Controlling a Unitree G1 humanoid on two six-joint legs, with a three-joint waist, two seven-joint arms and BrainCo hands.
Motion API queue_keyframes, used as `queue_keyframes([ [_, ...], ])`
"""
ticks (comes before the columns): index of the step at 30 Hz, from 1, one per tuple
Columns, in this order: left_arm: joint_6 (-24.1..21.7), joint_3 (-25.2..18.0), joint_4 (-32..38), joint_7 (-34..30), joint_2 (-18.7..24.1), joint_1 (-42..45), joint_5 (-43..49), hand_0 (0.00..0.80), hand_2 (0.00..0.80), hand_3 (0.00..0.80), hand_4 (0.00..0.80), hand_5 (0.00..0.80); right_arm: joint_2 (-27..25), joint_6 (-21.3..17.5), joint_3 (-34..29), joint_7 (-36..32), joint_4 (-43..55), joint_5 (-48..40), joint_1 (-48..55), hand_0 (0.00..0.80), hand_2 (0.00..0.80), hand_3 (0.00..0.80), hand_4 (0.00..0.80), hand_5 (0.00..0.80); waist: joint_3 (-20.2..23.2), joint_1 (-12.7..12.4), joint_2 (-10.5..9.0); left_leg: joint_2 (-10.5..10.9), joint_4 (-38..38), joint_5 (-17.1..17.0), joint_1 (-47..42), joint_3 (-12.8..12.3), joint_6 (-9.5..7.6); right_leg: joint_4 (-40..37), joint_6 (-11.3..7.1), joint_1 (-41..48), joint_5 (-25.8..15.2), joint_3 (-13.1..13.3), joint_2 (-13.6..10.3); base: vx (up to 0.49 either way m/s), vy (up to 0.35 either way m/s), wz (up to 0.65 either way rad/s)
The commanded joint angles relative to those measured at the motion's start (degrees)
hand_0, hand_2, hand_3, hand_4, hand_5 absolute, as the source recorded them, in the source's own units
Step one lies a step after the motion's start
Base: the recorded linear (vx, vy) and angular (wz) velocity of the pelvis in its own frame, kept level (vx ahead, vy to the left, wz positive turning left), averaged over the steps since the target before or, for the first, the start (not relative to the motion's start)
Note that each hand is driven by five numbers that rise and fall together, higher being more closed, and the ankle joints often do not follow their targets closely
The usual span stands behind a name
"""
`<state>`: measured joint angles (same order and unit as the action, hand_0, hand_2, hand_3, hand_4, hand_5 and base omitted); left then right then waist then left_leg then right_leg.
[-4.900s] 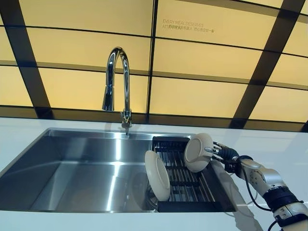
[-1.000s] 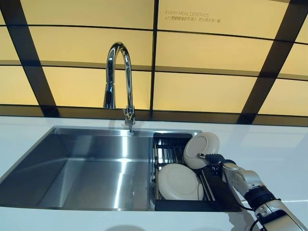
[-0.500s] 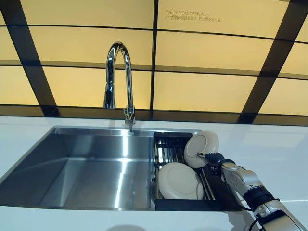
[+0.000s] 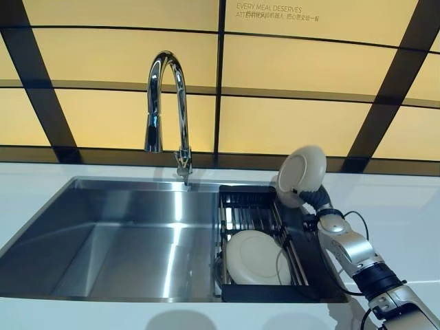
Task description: Take plates into dishwasher
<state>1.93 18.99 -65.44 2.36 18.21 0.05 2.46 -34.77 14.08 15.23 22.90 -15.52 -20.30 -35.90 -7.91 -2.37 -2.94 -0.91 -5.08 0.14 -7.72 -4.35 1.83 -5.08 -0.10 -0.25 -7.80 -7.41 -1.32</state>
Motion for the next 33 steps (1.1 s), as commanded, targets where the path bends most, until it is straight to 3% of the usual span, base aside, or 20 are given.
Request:
queue_keyframes([
  [1, -1.03, 1.46, -2.57, 0.77, -0.3, -2.79, -0.41, 0.0, 0.0, 0.0, 0.0, 0.0, -3.17, -5.59, -3.23, 2.68, 4.69, 6.22, -5.85, 0.8, 0.8, 0.8, 0.8, 0.8, 0.46, -0.29, -1.41, 2.29, 0.08, 1.14, 2.71, -0.78, -2.39, 0.08, -5.89, 3.48, 3.3, -0.16, -2.42, -0.007, 0.039, -0.01],
  [13, -2.05, 0.78, -2.73, 0.45, -0.47, -2.04, 0.77, 0.0, 0.0, 0.0, 0.0, 0.0, -7.78, -10.15, -8.37, 5.6, 15.95, 10.4, -2.59, 0.8, 0.8, 0.8, 0.8, 0.8, 0.29, 1.57, -1.76, 2.94, 1.26, 2.53, 1.98, -1.67, -4.1, 3.08, -7.35, 2.26, 3.25, 2.4, -4.02, -0.006, 0.087, -0.04],
  [19, -1.63, -0.05, -2.24, -0.19, 0.45, -0.72, 3.53, 0.0, 0.0, 0.0, 0.0, 0.0, -13.14, -11.61, -15.81, 6.66, 22.7, 11.39, 3.83, 0.8, 0.8, 0.8, 0.8, 0.8, -0.69, 3.62, -2.48, 3.4, 3.38, 3.74, 2.31, -2.69, -4.73, 5.8, -9.42, -1.3, 0.5, 4.13, -5.34, 0.019, 0.129, -0.25],
  [22, -1.3, -0.58, -2.24, -0.16, 0.98, 0.19, 5.27, 0.0, 0.0, 0.0, 0.0, 0.0, -14.59, -13.78, -19.28, 7.67, 25.28, 11.44, 7.29, 0.8, 0.8, 0.8, 0.8, 0.8, -1.46, 4.74, -3.09, 3.17, 3.48, 4.23, 1.7, -4.16, -4.29, 6.39, -10.49, -3.92, -2.75, 3.29, -5.71, 0.009, 0.068, -0.4],
  [25, -0.8, -1.36, -2.82, 0.81, 1.73, 0.57, 4.89, 0.0, 0.0, 0.0, 0.0, 0.0, -15.71, -16.73, -22.6, 8.61, 28.0, 10.42, 10.35, 0.8, 0.8, 0.8, 0.8, 0.8, -1.98, 5.43, -3.63, 2.46, 3.21, 4.24, 1.31, -6.58, -4.17, 7.73, -10.73, -5.69, -3.53, 0.05, -5.93, -0.067, 0.045, -0.66],
  [27, -0.48, -2.68, -3.57, 1.07, 2.21, 0.21, 3.49, 0.0, 0.0, 0.0, 0.0, 0.0, -16.55, -19.34, -24.42, 9.57, 29.45, 10.09, 12.43, 0.8, 0.8, 0.8, 0.8, 0.8, -1.89, 5.73, -3.72, 1.63, 2.98, 4.2, 1.16, -9.5, -4.38, 9.94, -10.57, -6.01, -3.35, -2.62, -7.07, -0.139, 0.022, -0.78],
  [33, -1.12, -3.12, -4.35, 1.17, 3.03, -0.84, 2.18, 0.0, 0.0, 0.0, 0.0, 0.0, -16.77, -21.75, -27.15, 9.28, 30.92, 8.66, 17.82, 0.8, 0.8, 0.8, 0.8, 0.8, -0.64, 5.73, -3.05, -1.29, 2.37, 3.0, 2.69, -15.23, -4.59, 15.22, -9.9, -2.54, -1.61, -4.92, -11.06, -0.156, -0.048, -0.71],
])
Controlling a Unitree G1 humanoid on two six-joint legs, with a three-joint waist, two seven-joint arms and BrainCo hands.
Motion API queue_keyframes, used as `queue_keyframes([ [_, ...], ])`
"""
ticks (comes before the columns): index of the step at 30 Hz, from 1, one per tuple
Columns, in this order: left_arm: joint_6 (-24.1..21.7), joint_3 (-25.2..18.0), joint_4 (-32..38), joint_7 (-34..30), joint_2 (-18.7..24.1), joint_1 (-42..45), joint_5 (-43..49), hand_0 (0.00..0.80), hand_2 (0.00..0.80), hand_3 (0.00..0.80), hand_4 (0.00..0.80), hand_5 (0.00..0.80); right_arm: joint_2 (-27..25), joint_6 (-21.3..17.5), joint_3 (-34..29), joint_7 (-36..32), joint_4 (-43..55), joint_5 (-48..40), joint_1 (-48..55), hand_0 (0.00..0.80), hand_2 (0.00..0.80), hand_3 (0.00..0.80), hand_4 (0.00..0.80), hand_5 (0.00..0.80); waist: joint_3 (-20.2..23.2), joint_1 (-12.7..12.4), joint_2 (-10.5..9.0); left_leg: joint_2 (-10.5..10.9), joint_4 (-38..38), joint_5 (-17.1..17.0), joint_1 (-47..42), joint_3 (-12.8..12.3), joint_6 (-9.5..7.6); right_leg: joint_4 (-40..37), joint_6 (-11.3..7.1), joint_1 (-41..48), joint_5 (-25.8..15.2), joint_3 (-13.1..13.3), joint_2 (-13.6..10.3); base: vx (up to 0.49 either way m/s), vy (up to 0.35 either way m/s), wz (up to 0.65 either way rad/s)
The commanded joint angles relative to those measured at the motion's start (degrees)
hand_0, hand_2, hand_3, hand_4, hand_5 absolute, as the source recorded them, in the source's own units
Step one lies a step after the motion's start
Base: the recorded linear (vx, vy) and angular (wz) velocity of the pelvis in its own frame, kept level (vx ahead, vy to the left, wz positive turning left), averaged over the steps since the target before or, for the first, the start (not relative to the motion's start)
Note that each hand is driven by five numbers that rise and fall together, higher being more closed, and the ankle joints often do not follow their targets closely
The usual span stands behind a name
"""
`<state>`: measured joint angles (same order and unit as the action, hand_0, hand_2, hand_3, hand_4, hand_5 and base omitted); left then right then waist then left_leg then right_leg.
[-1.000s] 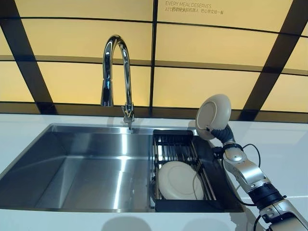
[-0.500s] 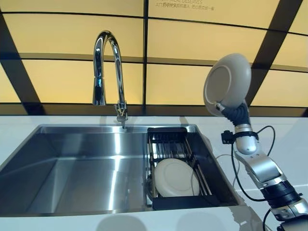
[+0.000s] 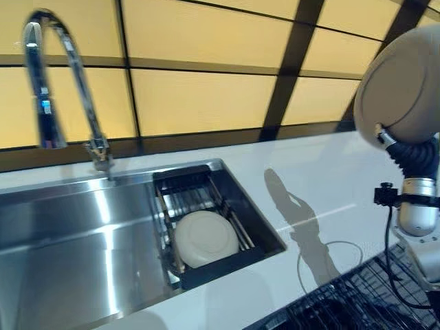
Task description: Take plates into dishwasher
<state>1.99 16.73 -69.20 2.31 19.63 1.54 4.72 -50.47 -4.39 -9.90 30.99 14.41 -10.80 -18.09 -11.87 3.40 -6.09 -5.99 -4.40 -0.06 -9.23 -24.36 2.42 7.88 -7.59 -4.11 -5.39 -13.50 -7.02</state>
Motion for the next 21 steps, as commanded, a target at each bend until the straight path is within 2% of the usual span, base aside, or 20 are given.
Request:
queue_keyframes([
  [1, -1.21, -0.77, -0.43, 0.99, 1.82, -2.51, -0.47, 0.0, 0.0, 0.0, 0.0, 0.0, -0.78, -3.59, -2.15, 0.52, 1.06, -0.8, 0.91, 0.8, 0.8, 0.8, 0.8, 0.8, 3.59, -0.04, 0.23, 3.35, 1.6, 2.89, 4.57, 3.8, -5.0, 2.36, -2.49, 2.19, -3.79, 0.89, -6.06, -0.16, -0.095, -1.09],
  [2, -1.64, -0.62, -0.51, 0.82, 2.02, -2.66, -0.79, 0.0, 0.0, 0.0, 0.0, 0.0, -0.21, -3.78, -2.24, -0.27, 0.93, -0.46, 1.78, 0.8, 0.8, 0.8, 0.8, 0.8, 4.01, -0.13, 0.22, 2.96, 1.56, 2.56, 5.11, 2.73, -4.88, 2.02, -2.62, 3.69, -3.48, 0.79, -6.73, -0.102, -0.113, -1.58],
  [3, -2.09, -0.17, -0.52, 0.75, 2.19, -2.88, -1.21, 0.0, 0.0, 0.0, 0.0, 0.0, 0.35, -3.09, -2.22, -1.23, 0.85, -0.43, 2.82, 0.8, 0.8, 0.8, 0.8, 0.8, 4.58, -0.05, 0.29, 2.83, 1.13, 3.32, 5.02, 2.88, -4.61, 1.85, -3.52, 5.72, -2.11, 1.54, -7.14, -0.083, -0.116, -1.45],
  [5, -2.27, 0.36, -0.3, 0.66, 2.32, -3.5, -1.74, 0.0, 0.0, 0.0, 0.0, 0.0, 1.26, -2.98, -2.0, -2.55, 0.36, -0.01, 4.25, 0.8, 0.8, 0.8, 0.8, 0.8, 5.08, 0.28, 0.09, 2.38, 1.3, 2.85, 5.97, 1.73, -4.51, 0.63, -3.64, 7.59, -0.9, 2.1, -6.9, -0.122, -0.184, -0.75],
  [8, -2.71, 0.56, -0.18, 0.8, 2.43, -4.21, -2.03, 0.0, 0.0, 0.0, 0.0, 0.0, 2.28, -2.56, -1.97, -4.48, -0.21, -0.1, 5.94, 0.8, 0.8, 0.8, 0.8, 0.8, 5.57, 0.83, -0.27, 1.9, 1.09, 2.35, 6.82, 1.04, -4.3, -2.17, -3.67, 9.25, 1.36, 2.91, -5.26, -0.149, -0.242, -0.49],
  [9, -2.8, 0.42, -0.33, 1.17, 2.45, -4.62, -2.41, 0.0, 0.0, 0.0, 0.0, 0.0, 2.68, -3.16, -2.07, -5.85, -0.6, -0.97, 7.3, 0.8, 0.8, 0.8, 0.8, 0.8, 5.76, 1.22, -0.49, 1.48, 0.85, 1.89, 7.02, 0.5, -3.91, -4.38, -3.44, 9.94, 3.31, 2.77, -3.62, -0.178, -0.304, -0.41],
  [12, -2.21, -0.26, 0.08, 2.43, 2.52, -5.36, -2.84, 0.0, 0.0, 0.0, 0.0, 0.0, 3.15, -3.61, -1.43, -9.54, -1.08, -4.13, 8.28, 0.8, 0.8, 0.8, 0.8, 0.8, 5.66, 0.96, -1.19, 0.0, 1.15, 0.6, 7.95, -1.77, -2.48, -7.72, -2.96, 10.67, 4.72, -0.44, -1.48, -0.261, -0.382, -0.42],
  [13, -2.06, -0.57, 0.2, 2.72, 2.46, -5.76, -2.83, 0.0, 0.0, 0.0, 0.0, 0.0, 3.28, -3.07, -0.8, -10.74, -1.21, -4.59, 7.93, 0.8, 0.8, 0.8, 0.8, 0.8, 5.52, 0.95, -1.37, -0.47, 1.25, 0.1, 8.43, -1.97, -1.85, -8.9, -2.61, 10.74, 4.75, -0.45, -0.69, -0.28, -0.395, -0.59],
  [16, -2.08, -0.91, 0.54, 3.35, 1.59, -6.41, -2.64, 0.0, 0.0, 0.0, 0.0, 0.0, 3.01, -0.58, 0.36, -14.19, -1.64, -4.75, 8.28, 0.8, 0.8, 0.8, 0.8, 0.8, 5.09, 1.17, -1.37, -1.54, 1.51, -1.38, 9.75, -0.88, -0.38, -9.61, -1.25, 10.73, 5.41, 0.8, 0.96, -0.192, -0.338, -0.32],
  [21, -4.65, -0.41, 0.38, 3.86, -0.31, -5.96, -2.03, 0.0, 0.0, 0.0, 0.0, 0.0, 0.66, 4.82, 2.32, -26.78, -3.3, -3.02, 10.16, 0.8, 0.8, 0.8, 0.8, 0.8, 3.74, 2.37, -0.1, -3.2, 1.04, -5.01, 11.64, 1.33, 2.08, -9.38, 2.0, 10.49, 6.95, 2.82, 3.35, -0.171, -0.216, 0.11],
])
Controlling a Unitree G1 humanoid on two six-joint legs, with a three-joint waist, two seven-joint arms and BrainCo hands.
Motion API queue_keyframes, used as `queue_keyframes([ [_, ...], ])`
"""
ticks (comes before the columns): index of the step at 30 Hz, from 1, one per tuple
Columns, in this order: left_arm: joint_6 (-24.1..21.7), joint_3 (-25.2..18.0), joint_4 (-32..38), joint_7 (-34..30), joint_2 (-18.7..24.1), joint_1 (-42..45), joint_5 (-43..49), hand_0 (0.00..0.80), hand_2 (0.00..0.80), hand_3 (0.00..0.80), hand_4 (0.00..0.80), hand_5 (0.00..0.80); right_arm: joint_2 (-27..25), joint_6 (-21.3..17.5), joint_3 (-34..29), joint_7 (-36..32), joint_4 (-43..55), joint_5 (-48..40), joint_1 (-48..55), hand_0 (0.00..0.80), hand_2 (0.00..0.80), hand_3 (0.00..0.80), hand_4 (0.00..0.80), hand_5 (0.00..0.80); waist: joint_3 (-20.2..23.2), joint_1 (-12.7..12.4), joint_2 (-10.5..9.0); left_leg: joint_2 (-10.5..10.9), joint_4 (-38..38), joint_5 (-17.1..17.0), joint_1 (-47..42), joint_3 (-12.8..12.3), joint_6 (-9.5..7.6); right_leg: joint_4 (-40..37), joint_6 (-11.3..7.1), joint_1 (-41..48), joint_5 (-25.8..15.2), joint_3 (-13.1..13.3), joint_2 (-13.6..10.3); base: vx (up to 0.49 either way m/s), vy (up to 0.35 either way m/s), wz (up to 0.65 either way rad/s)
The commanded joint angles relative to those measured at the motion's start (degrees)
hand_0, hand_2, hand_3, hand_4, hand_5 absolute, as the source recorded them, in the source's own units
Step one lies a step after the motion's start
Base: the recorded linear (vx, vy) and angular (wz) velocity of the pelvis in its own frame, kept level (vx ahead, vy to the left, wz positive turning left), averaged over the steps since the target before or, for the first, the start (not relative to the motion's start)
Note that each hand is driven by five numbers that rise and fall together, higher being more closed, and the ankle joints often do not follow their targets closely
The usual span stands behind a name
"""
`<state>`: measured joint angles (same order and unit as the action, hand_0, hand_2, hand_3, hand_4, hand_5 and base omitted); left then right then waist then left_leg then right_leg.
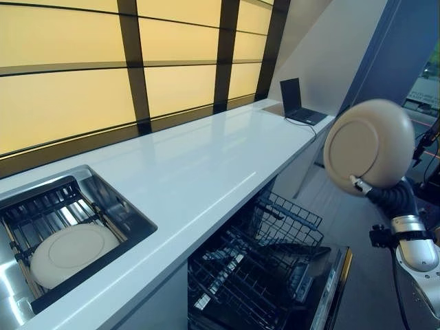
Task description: Take plates into dishwasher
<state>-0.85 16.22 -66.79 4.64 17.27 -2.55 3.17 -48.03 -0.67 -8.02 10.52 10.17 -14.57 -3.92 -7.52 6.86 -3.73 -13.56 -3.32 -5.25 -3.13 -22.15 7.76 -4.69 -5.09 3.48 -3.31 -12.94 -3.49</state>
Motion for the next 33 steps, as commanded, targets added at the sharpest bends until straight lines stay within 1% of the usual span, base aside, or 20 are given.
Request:
queue_keyframes([
  [1, -1.74, 0.08, -1.82, 1.51, 1.98, -1.88, -0.65, 0.0, 0.0, 0.0, 0.0, 0.0, -2.23, 1.9, 0.91, -7.56, 0.58, 1.18, -3.94, 0.8, 0.8, 0.8, 0.8, 0.8, -0.8, -1.02, -2.33, 4.11, -0.13, -0.25, 5.79, -0.8, -2.91, 3.21, -0.18, 2.79, 5.03, 2.38, 0.09, -0.202, -0.185, 0.31],
  [2, -1.7, -0.13, -1.61, 1.22, 1.92, -1.82, -0.5, 0.0, 0.0, 0.0, 0.0, 0.0, -3.02, 2.72, 1.39, -9.81, -0.46, 1.77, -3.81, 0.8, 0.8, 0.8, 0.8, 0.8, -1.07, -0.81, -2.07, 3.76, -0.18, -0.77, 5.94, -0.54, -2.4, 3.21, 0.4, 2.7, 5.24, 2.43, 0.61, -0.148, -0.135, 0.23],
  [3, -1.65, -0.22, -1.64, 0.9, 2.02, -1.85, -0.36, 0.0, 0.0, 0.0, 0.0, 0.0, -3.39, 3.58, 1.6, -11.87, -1.1, 2.26, -3.7, 0.8, 0.8, 0.8, 0.8, 0.8, -1.11, -0.71, -2.02, 3.78, -0.01, -0.82, 6.06, -0.23, -2.28, 3.24, 0.62, 2.64, 5.29, 2.54, 0.83, -0.205, -0.146, 0.24],
  [4, -1.66, -0.48, -1.76, 0.46, 2.09, -1.9, -0.13, 0.0, 0.0, 0.0, 0.0, 0.0, -3.96, 3.69, 2.03, -13.72, -2.04, 2.49, -3.56, 0.8, 0.8, 0.8, 0.8, 0.8, -1.28, -0.97, -1.95, 3.67, 1.08, -1.5, 7.19, 0.14, -2.74, 3.22, 1.24, 1.9, 4.46, 2.62, 1.13, -0.172, -0.112, 0.23],
  [6, -1.74, -0.69, -1.88, -0.06, 2.21, -1.56, -0.46, 0.0, 0.0, 0.0, 0.0, 0.0, -5.17, 4.75, 3.66, -17.52, -3.95, 2.46, -3.82, 0.8, 0.8, 0.8, 0.8, 0.8, -1.27, -1.79, -2.03, 4.89, 2.36, -0.18, 7.5, 5.61, -3.15, 3.35, 1.68, 1.38, 4.43, 4.16, 1.03, -0.108, -0.06, 0.24],
  [7, -1.38, -1.08, -1.78, -0.38, 2.18, -1.4, -0.45, 0.0, 0.0, 0.0, 0.0, 0.0, -5.4, 5.57, 5.24, -19.29, -4.95, 3.61, -4.45, 0.8, 0.8, 0.8, 0.8, 0.8, -1.05, -2.24, -1.77, 5.24, 0.79, -0.41, 6.63, 7.92, -3.12, 3.14, 1.72, 1.22, 4.4, 4.73, 1.11, -0.049, -0.006, 0.15],
  [8, -1.22, -1.16, -1.89, -0.56, 2.16, -1.35, -0.38, 0.0, 0.0, 0.0, 0.0, 0.0, -5.6, 5.97, 6.33, -20.89, -5.5, 4.61, -4.63, 0.8, 0.8, 0.8, 0.8, 0.8, -0.78, -2.34, -1.54, 5.2, 0.32, -0.71, 6.56, 8.47, -2.9, 3.05, 1.81, 0.79, 4.22, 4.94, 1.27, -0.034, 0.003, 0.0],
  [9, -1.18, -1.19, -1.9, -0.59, 2.15, -1.34, -0.38, 0.0, 0.0, 0.0, 0.0, 0.0, -5.62, 6.07, 6.45, -21.13, -5.56, 4.71, -4.69, 0.8, 0.8, 0.8, 0.8, 0.8, -0.76, -2.31, -1.51, 5.2, 0.27, -0.73, 6.55, 8.5, -2.88, 3.05, 1.82, 0.76, 4.22, 4.95, 1.28, -0.036, 0.011, -0.11],
  [10, -0.45, -0.96, -1.67, -0.86, 2.17, -1.41, -0.03, 0.0, 0.0, 0.0, 0.0, 0.0, -5.7, 6.77, 8.11, -22.66, -6.77, 5.84, -4.87, 0.8, 0.8, 0.8, 0.8, 0.8, -0.84, -2.45, -1.31, 5.23, -0.42, -1.06, 6.16, 9.03, -2.68, 2.88, 1.9, 0.72, 4.16, 4.85, 1.43, -0.024, 0.014, -0.12],
  [12, 0.17, -0.59, -1.55, -0.77, 2.17, -1.58, -0.16, 0.0, 0.0, 0.0, 0.0, 0.0, -5.57, 7.85, 9.47, -24.53, -7.64, 7.11, -5.36, 0.8, 0.8, 0.8, 0.8, 0.8, -0.95, -2.57, -1.31, 5.4, -0.57, -1.08, 5.99, 9.55, -2.6, 2.69, 1.92, 0.66, 4.01, 4.88, 1.59, -0.014, 0.009, -0.04],
  [15, 0.17, -0.59, -1.55, -0.77, 2.17, -1.58, -0.16, 0.0, 0.0, 0.0, 0.0, 0.0, -5.57, 7.85, 9.47, -24.53, -7.64, 7.11, -5.36, 0.8, 0.8, 0.8, 0.8, 0.8, -0.95, -2.57, -1.31, 5.4, -0.57, -1.08, 5.99, 9.55, -2.6, 2.69, 1.92, 0.66, 4.01, 4.88, 1.59, -0.003, 0.001, -0.02],
  [16, 0.28, -0.56, -1.59, -0.74, 2.21, -1.74, -0.2, 0.0, 0.0, 0.0, 0.0, 0.0, -5.57, 8.23, 10.22, -25.09, -7.99, 7.53, -5.53, 0.8, 0.8, 0.8, 0.8, 0.8, -1.0, -2.64, -1.33, 5.45, -0.73, -1.13, 5.96, 9.71, -2.59, 2.56, 1.92, 0.64, 3.92, 4.84, 1.65, -0.041, 0.027, -0.05],
  [17, 0.59, -0.48, -1.18, -1.01, 2.49, -2.53, -0.07, 0.0, 0.0, 0.0, 0.0, 0.0, -5.26, 9.8, 12.78, -27.33, -9.65, 9.94, -6.1, 0.8, 0.8, 0.8, 0.8, 0.8, -1.46, -2.85, -1.33, 5.7, -0.91, -1.14, 5.88, 9.98, -2.55, 2.13, 1.83, 0.56, 3.62, 4.55, 1.75, -0.054, 0.034, -0.04],
  [18, 0.67, -0.16, -0.8, -1.25, 2.86, -2.75, -0.08, 0.0, 0.0, 0.0, 0.0, 0.0, -5.07, 10.27, 13.7, -27.28, -10.45, 10.36, -6.08, 0.8, 0.8, 0.8, 0.8, 0.8, -1.75, -2.99, -1.37, 5.82, -0.98, -1.06, 5.75, 10.14, -2.64, 2.14, 1.7, 0.38, 3.5, 4.33, 1.69, -0.06, 0.033, 0.0],
  [23, 0.33, 0.45, -0.41, -1.62, 3.4, -3.84, -0.31, 0.0, 0.0, 0.0, 0.0, 0.0, -3.57, 10.88, 15.01, -27.69, -11.91, 11.82, -5.86, 0.8, 0.8, 0.8, 0.8, 0.8, -3.03, -2.89, -1.46, 5.9, -1.22, -1.04, 5.88, 10.18, -2.81, 2.42, 1.47, -0.33, 3.3, 4.13, 1.68, -0.03, 0.006, 0.01],
  [26, 0.86, 0.48, 1.12, -1.83, 3.56, -3.5, 0.28, 0.0, 0.0, 0.0, 0.0, 0.0, -2.34, 10.44, 14.99, -28.07, -12.45, 13.3, -3.79, 0.8, 0.8, 0.8, 0.8, 0.8, -3.83, -2.87, -1.38, 6.01, -1.65, -1.02, 5.71, 10.04, -2.9, 2.57, 1.18, -0.58, 3.22, 3.79, 1.61, 0.0, 0.0, 0.0],
  [33, 0.9, 0.39, 0.87, -2.13, 4.03, -3.93, 0.54, 0.0, 0.0, 0.0, 0.0, 0.0, -0.88, 10.45, 16.13, -28.41, -13.82, 14.76, -3.53, 0.8, 0.8, 0.8, 0.8, 0.8, -4.69, -2.76, -1.07, 5.8, -1.67, -1.22, 6.07, 9.52, -2.84, 2.52, 1.14, -0.96, 3.12, 3.34, 1.67, -0.002, -0.005, 0.0],
])
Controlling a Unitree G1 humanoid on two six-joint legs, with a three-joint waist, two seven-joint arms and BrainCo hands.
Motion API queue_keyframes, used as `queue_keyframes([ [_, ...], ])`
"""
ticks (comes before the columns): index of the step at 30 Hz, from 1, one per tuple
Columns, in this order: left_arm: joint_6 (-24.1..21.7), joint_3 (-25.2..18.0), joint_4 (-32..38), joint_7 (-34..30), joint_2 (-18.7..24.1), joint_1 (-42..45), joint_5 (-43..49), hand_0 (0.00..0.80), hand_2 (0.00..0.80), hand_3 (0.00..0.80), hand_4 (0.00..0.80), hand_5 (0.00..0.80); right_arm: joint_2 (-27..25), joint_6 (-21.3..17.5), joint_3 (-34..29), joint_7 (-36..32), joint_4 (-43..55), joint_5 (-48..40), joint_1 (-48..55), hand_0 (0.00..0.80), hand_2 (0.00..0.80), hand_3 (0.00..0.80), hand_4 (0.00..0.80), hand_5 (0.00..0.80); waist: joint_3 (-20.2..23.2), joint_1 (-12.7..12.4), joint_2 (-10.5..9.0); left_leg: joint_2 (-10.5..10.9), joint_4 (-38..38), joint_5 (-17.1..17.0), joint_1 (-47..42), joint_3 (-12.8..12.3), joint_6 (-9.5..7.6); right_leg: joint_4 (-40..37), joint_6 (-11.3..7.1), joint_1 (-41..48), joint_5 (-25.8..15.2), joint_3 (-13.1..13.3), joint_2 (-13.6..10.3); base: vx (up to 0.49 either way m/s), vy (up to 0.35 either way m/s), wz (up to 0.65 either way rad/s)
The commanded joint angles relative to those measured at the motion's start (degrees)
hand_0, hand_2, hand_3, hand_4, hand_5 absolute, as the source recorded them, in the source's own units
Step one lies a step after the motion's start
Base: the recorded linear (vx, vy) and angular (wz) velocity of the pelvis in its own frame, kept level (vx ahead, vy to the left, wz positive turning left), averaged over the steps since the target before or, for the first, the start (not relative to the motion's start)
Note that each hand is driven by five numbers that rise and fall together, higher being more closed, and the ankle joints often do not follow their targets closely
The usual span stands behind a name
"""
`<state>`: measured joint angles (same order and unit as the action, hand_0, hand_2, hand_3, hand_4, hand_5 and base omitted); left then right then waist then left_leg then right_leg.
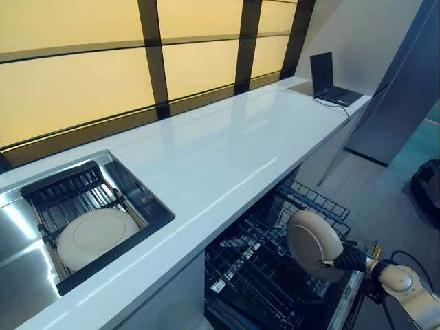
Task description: Take plates into dishwasher
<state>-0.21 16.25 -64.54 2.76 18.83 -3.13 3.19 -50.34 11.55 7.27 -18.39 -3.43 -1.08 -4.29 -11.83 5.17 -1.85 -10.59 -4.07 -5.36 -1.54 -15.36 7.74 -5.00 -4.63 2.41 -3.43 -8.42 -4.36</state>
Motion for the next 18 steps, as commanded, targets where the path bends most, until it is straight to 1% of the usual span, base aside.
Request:
queue_keyframes([
  [1, 0.16, 0.42, -1.43, -0.21, 2.5, -3.58, 0.48, 0.0, 0.0, 0.0, 0.0, 0.0, 1.74, -1.88, 1.33, 0.62, -0.92, 1.57, -3.71, 0.8, 0.8, 0.8, 0.8, 0.8, -0.73, -1.08, -2.84, 2.75, -0.92, -1.2, 4.74, 2.8, -2.74, 2.93, 0.69, -0.16, 3.28, -1.14, 2.55, 0.0, 0.0, 0.0],
  [11, -0.42, 1.14, -0.26, -0.95, 2.77, -4.32, 0.66, 0.0, 0.0, 0.0, 0.0, 0.0, 2.3, -3.06, 3.38, 0.98, -3.04, 3.54, -7.17, 0.8, 0.8, 0.8, 0.8, 0.8, -2.13, -1.35, -2.2, 2.18, -0.77, -1.69, 5.71, 3.55, -2.33, 3.21, 0.9, -0.98, 3.35, -1.23, 2.44, -0.004, -0.007, -0.01],
  [18, 0.44, 1.95, 0.93, -1.7, 2.66, -5.18, 1.09, 0.0, 0.0, 0.0, 0.0, 0.0, 0.17, -4.37, 5.31, -2.54, -1.3, 11.65, -9.6, 0.8, 0.8, 0.8, 0.8, 0.8, -2.31, -1.57, -2.14, 2.23, -0.71, -1.69, 5.63, 3.79, -2.19, 2.99, 0.97, -0.95, 3.28, -1.6, 2.48, 0.0, 0.0, 0.0],
])
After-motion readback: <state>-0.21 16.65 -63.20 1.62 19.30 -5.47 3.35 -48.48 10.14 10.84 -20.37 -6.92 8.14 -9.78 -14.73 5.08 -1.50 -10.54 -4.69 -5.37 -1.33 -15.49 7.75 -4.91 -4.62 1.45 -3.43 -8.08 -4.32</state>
